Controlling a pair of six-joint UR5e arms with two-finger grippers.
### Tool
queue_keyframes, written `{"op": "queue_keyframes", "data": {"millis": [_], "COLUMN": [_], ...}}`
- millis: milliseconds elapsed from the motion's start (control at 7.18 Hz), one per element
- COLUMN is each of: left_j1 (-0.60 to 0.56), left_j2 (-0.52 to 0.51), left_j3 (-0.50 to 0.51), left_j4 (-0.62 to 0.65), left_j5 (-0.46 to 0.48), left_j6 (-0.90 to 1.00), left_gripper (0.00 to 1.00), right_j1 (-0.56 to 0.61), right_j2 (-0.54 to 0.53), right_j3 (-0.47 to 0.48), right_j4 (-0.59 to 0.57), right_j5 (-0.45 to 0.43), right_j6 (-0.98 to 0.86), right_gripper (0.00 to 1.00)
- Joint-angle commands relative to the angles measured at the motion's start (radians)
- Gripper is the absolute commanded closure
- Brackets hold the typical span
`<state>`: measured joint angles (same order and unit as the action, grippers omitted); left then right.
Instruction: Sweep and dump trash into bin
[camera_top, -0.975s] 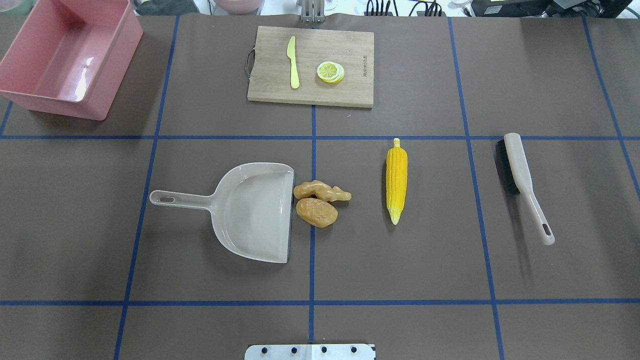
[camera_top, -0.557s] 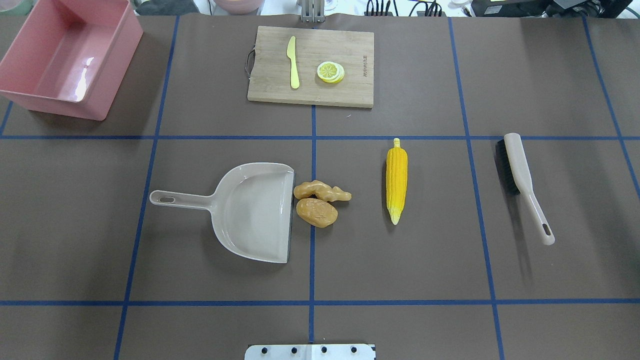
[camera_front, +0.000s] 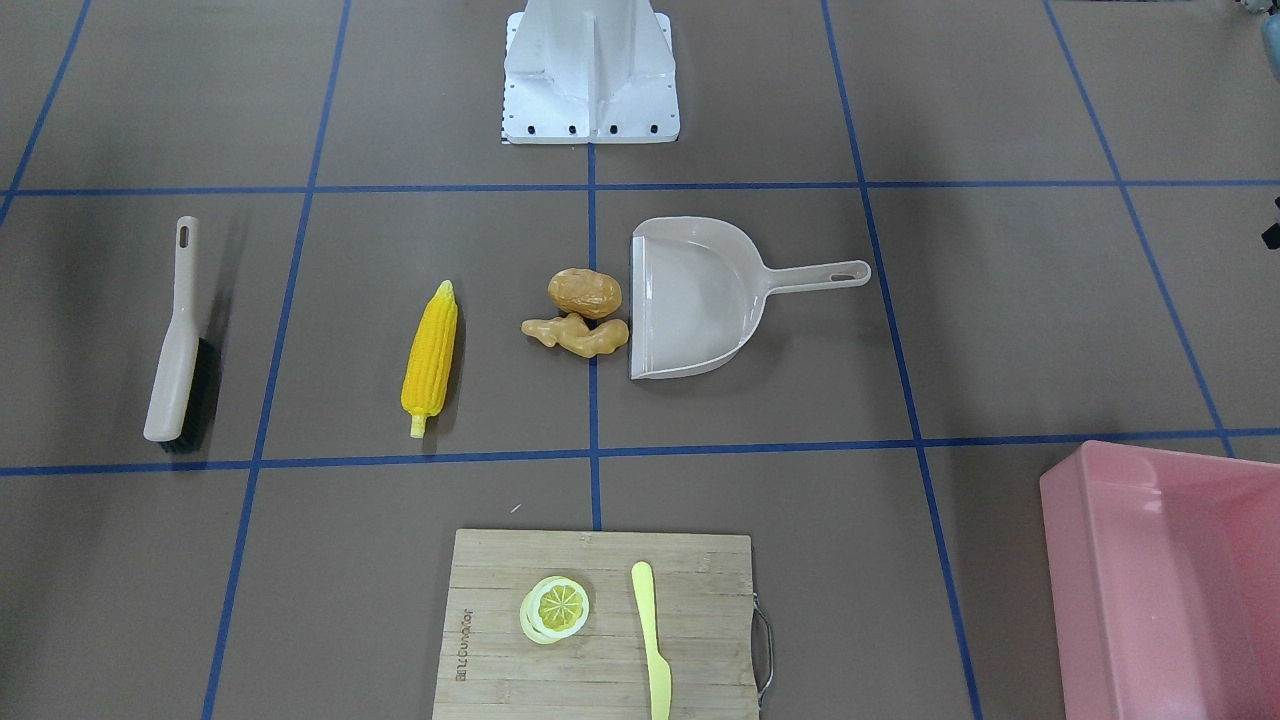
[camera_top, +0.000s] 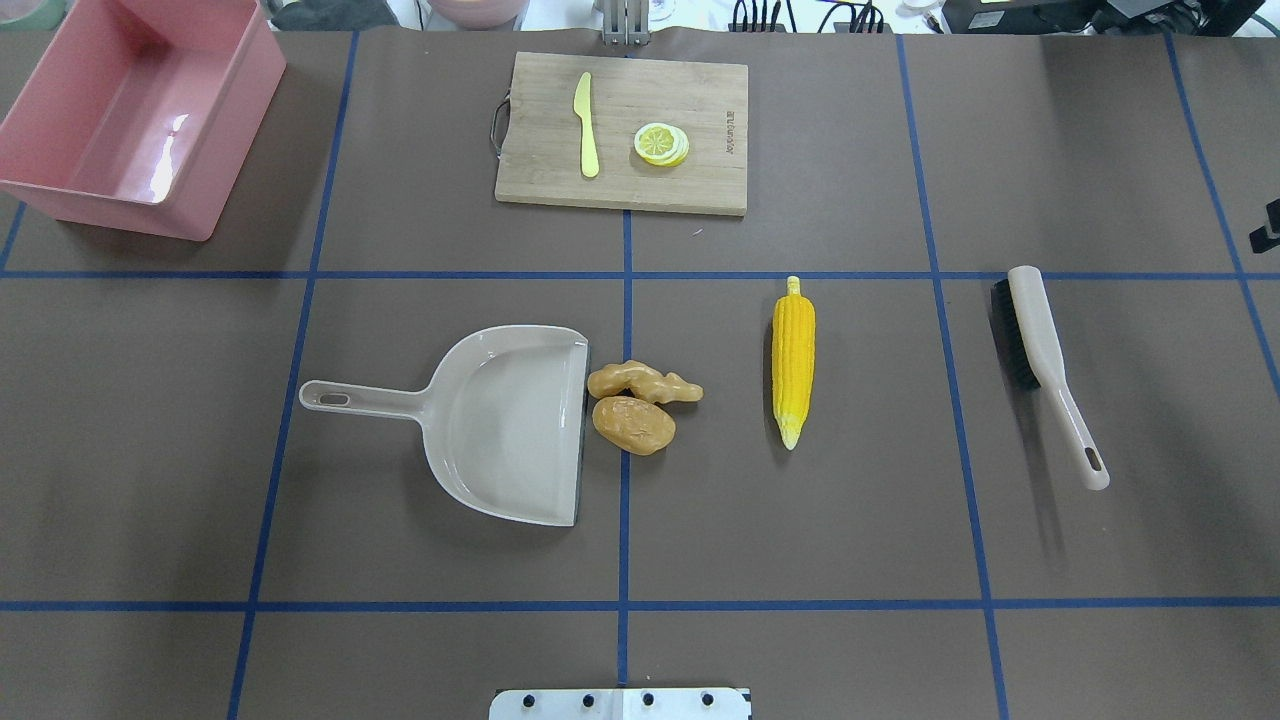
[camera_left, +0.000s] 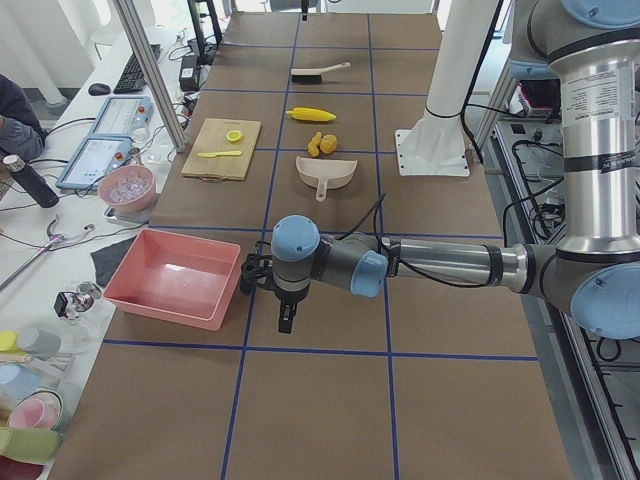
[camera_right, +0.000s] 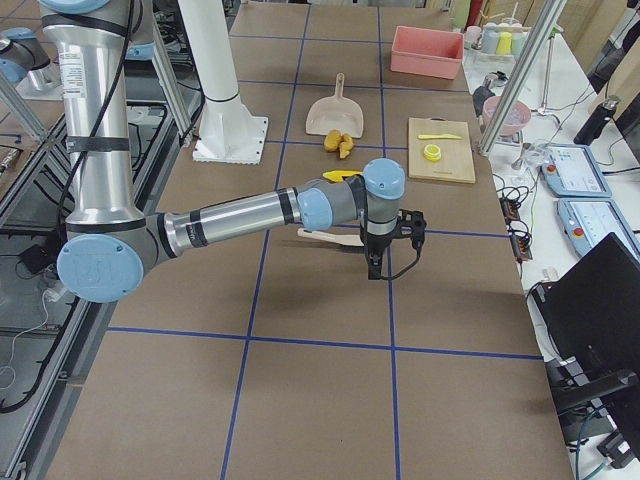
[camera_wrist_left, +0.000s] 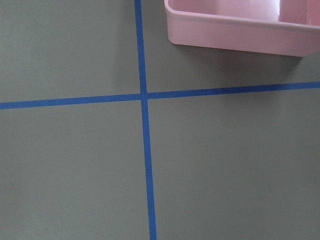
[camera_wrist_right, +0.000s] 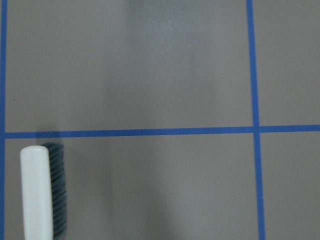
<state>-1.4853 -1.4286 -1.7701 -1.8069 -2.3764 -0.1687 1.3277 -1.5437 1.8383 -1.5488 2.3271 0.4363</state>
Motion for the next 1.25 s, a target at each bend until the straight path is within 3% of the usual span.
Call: {"op": "queue_keyframes", "data": {"millis": [0, 139, 278, 557, 835, 975, 1114], "left_j1": [0.058, 0.122, 0.204, 0.327, 0.429, 0.472, 0.524], "left_j2": [-0.024, -0.026, -0.02, 0.0, -0.007, -0.039, -0.099], "left_j3": [-0.037, -0.049, -0.057, -0.199, -0.252, -0.258, -0.268], "left_j4": [-0.052, -0.149, -0.275, -0.302, -0.296, -0.296, -0.292], "left_j5": [0.003, 0.003, 0.0, -0.004, 0.002, 0.014, 0.113], "left_j6": [0.009, 0.009, 0.009, 0.027, 0.032, 0.032, 0.032], "left_gripper": [0.01, 0.01, 0.01, 0.01, 0.01, 0.01, 0.01], "right_j1": [-0.184, -0.229, -0.27, -0.321, -0.378, -0.416, -0.456], "right_j2": [-0.006, -0.025, -0.068, -0.081, -0.072, -0.072, -0.07], "right_j3": [0.103, 0.12, 0.116, 0.108, 0.102, 0.063, 0.041], "right_j4": [-0.001, 0.01, 0.104, 0.177, 0.212, 0.296, 0.337], "right_j5": [-0.102, -0.121, -0.124, -0.115, -0.114, -0.118, -0.13], "right_j6": [0.18, 0.183, 0.185, 0.257, 0.345, 0.427, 0.462], "right_gripper": [0.0, 0.0, 0.0, 0.0, 0.0, 0.0, 0.0]}}
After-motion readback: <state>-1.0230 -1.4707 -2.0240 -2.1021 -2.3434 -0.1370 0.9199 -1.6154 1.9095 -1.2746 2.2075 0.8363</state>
